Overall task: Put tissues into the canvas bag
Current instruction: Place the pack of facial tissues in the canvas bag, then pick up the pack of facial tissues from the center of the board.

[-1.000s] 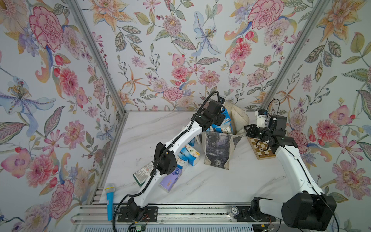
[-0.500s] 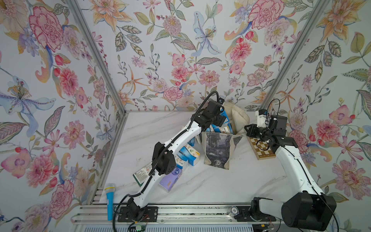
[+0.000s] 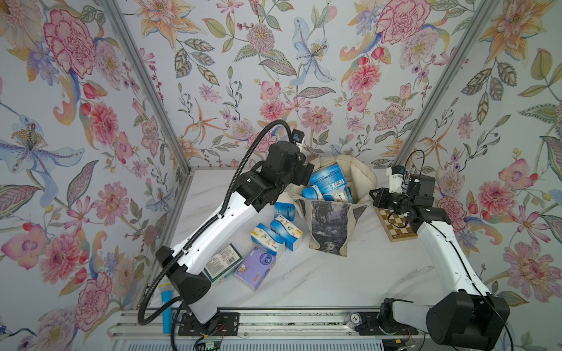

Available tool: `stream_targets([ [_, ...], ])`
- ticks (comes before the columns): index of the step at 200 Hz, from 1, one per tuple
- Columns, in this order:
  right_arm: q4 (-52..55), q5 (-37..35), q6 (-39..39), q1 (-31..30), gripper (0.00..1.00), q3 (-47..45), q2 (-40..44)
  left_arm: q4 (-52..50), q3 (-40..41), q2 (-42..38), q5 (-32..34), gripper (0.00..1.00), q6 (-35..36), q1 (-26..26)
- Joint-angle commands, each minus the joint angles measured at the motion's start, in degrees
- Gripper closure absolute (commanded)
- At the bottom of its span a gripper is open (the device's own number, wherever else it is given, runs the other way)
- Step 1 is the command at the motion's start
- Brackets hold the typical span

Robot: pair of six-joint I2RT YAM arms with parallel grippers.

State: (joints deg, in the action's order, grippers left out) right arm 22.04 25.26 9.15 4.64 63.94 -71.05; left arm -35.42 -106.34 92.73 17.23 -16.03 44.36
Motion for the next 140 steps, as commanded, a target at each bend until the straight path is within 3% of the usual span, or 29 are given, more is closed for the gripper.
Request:
stream_targets([
  [1,-2.8,2.1,1.1,-0.1,0.92,-1.3,2.3,-5.3,14.2,-6.7,4.2,0.05,-9.2,-2.4],
  [21,-3.1,3.2,1.2,-0.4,0.92,-1.7,2.6,-7.3,24.8,-13.3,2.5,0.05,-15.2,-5.0],
  [53,-2.9,3.9,0.8,-0.5,0.92,-1.8,2.8,-12.5,32.7,-15.3,-5.3,0.06,-20.4,-6.0],
  [83,-3.2,4.1,1.1,-0.7,0.92,-2.5,3.3,-7.6,41.7,-17.6,-14.1,0.07,-26.0,-5.7],
  [140,-4.2,4.5,1.5,-0.8,0.92,-3.7,3.0,-4.8,48.4,-16.6,-22.0,0.11,-29.7,-4.3],
])
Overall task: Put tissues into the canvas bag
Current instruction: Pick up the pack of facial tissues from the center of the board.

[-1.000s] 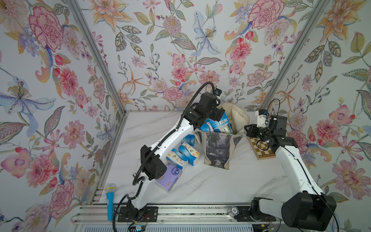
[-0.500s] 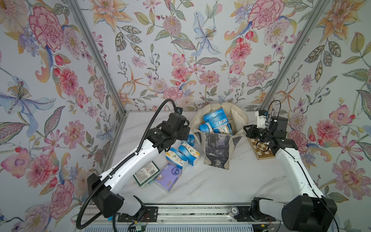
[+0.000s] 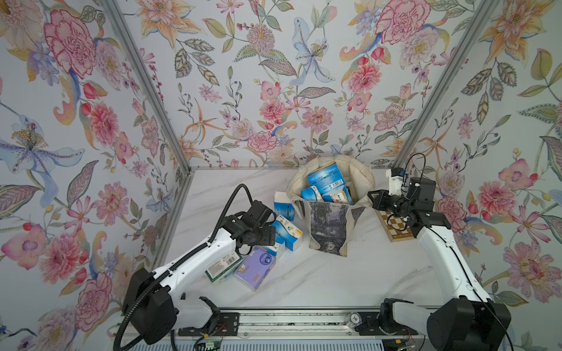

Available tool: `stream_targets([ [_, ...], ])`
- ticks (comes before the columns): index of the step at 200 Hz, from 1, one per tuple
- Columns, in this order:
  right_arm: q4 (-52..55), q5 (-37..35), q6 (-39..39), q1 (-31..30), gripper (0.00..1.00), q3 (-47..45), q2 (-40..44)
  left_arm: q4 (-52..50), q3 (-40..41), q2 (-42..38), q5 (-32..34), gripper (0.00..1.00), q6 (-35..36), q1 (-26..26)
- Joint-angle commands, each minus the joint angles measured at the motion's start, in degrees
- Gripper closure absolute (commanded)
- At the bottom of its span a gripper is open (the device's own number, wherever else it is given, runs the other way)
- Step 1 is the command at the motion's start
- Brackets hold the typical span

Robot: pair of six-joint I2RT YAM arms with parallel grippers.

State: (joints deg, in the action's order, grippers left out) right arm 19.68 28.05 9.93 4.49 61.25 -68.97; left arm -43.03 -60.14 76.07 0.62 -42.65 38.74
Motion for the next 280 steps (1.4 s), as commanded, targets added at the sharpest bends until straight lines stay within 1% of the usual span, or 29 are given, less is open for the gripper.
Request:
stream_targets([
  [1,-1.9,1.7,0.8,-0.6,0.92,-1.0,0.9,2.8,2.3,0.1,-5.4,0.11,-3.1,1.3],
  [25,-2.3,1.7,1.1,-0.6,0.92,-1.5,0.9,5.6,3.1,2.0,-6.6,0.11,-3.6,1.9],
  [65,-2.3,1.6,0.8,-0.4,0.91,-1.4,0.8,6.7,3.1,5.4,-4.9,0.11,-1.5,1.2],
  [127,-2.3,1.4,0.8,0.0,0.91,-1.7,0.5,11.0,3.9,8.5,-4.9,0.11,1.0,-2.3],
  [162,-2.3,1.3,0.8,0.0,0.91,-1.4,0.3,14.4,3.0,10.3,-4.6,0.11,2.5,-5.3],
  [199,-2.3,1.3,0.8,0.1,0.91,-1.3,0.0,17.8,0.7,13.0,-4.7,0.11,4.8,-8.3],
  [202,-2.3,1.3,0.8,0.1,0.91,-1.4,-0.1,18.1,0.5,14.8,-4.7,0.11,4.9,-8.4],
  [217,-2.3,1.2,0.9,0.0,0.91,-1.4,-0.2,19.9,-0.9,16.8,-5.2,0.11,5.7,-9.5],
  [280,-2.3,1.0,0.8,0.3,0.91,-1.6,-0.3,21.3,-9.9,24.5,-5.4,0.11,9.9,-11.3],
])
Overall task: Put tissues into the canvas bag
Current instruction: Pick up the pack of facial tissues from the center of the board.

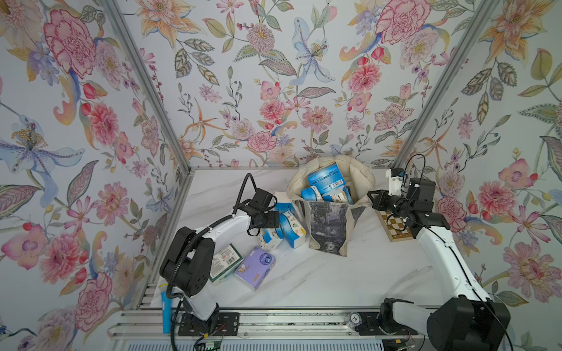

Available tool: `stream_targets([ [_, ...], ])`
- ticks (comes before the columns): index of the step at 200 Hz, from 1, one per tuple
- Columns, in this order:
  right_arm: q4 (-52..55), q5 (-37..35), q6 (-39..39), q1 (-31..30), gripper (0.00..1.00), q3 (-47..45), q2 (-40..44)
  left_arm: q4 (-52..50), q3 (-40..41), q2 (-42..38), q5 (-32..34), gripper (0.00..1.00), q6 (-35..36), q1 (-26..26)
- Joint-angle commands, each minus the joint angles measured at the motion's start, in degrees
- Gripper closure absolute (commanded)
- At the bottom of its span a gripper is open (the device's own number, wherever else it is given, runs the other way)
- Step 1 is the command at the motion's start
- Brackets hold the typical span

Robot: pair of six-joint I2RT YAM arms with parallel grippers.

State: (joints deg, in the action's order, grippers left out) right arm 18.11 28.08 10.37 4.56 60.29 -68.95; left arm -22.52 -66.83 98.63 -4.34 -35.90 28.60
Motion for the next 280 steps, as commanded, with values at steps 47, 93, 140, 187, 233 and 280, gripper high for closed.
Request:
stream_targets([
  [47,-0.7,0.9,0.3,0.3,0.91,-0.6,-0.7,2.2,-4.7,3.5,-0.8,0.11,5.5,-3.6],
  [93,-0.7,1.0,0.5,0.3,0.91,-0.4,-0.7,1.9,-5.2,3.0,-1.0,0.11,6.7,-4.8],
  [140,-0.7,1.2,0.6,0.3,0.91,-0.3,-0.5,0.9,-2.2,0.9,0.8,0.11,7.0,-5.4],
  [187,-1.1,1.6,1.0,0.1,0.91,-0.3,-0.8,-2.6,-3.8,-4.0,4.8,0.10,6.7,-5.0],
  [233,-1.1,1.5,0.9,0.2,0.91,-0.4,-0.3,-10.4,-4.6,-10.1,13.3,0.09,4.6,0.7],
  [280,-1.7,2.0,1.2,0.0,0.91,-0.2,-1.2,-11.0,5.1,-15.8,7.6,0.04,-5.2,5.6],
])
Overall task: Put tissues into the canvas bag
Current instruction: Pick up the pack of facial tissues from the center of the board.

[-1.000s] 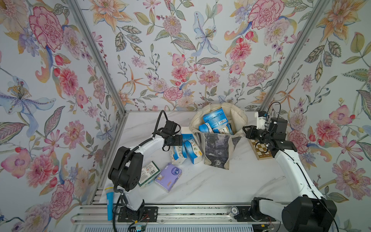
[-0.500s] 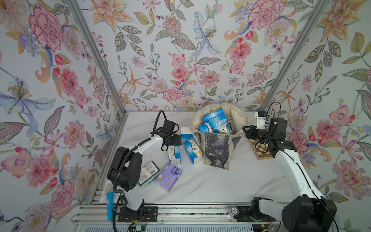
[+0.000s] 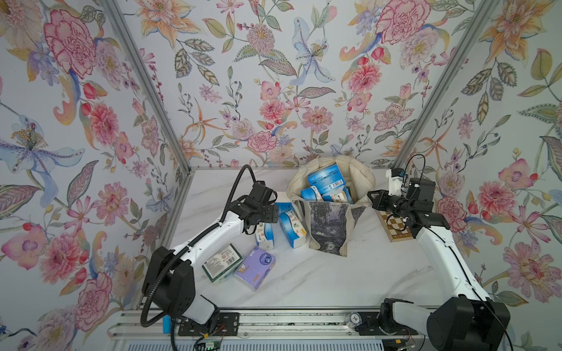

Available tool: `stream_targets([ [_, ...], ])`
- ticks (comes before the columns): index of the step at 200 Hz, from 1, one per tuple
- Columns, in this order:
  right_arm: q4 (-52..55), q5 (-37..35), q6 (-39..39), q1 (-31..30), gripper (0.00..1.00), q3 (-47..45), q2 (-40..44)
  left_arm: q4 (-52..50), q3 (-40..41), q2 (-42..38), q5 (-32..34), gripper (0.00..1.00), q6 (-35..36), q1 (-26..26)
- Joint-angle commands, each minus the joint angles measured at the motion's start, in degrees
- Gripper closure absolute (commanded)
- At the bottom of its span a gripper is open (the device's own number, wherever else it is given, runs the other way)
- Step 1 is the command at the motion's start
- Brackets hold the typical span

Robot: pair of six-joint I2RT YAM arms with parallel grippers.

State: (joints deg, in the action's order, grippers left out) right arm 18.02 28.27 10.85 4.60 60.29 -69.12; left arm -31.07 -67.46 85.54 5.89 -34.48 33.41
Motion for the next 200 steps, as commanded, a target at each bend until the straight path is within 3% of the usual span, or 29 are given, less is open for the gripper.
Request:
stream_targets([
  [1,-1.6,1.9,0.7,0.0,0.91,-0.2,-1.1,-2.4,6.0,-2.8,-2.8,0.04,-6.8,0.9],
  [60,-2.7,2.3,1.2,-0.5,0.91,0.1,-2.0,1.5,10.9,-3.3,-3.4,0.02,-11.2,2.4],
  [98,-2.6,1.9,0.9,-0.4,0.91,-0.2,-1.5,5.6,9.3,0.8,-3.9,0.02,-10.6,2.6],
  [156,-2.3,2.0,0.6,0.2,0.91,-0.3,-2.1,1.9,7.5,6.5,1.5,0.02,-7.5,2.4],
  [172,-2.5,2.1,0.7,0.1,0.91,-0.3,-2.5,2.5,7.2,7.0,1.5,0.05,-7.1,2.3],
  [200,-2.6,2.2,0.8,0.1,0.91,-0.1,-2.9,2.4,4.7,8.2,1.6,0.22,-5.7,2.3],
])
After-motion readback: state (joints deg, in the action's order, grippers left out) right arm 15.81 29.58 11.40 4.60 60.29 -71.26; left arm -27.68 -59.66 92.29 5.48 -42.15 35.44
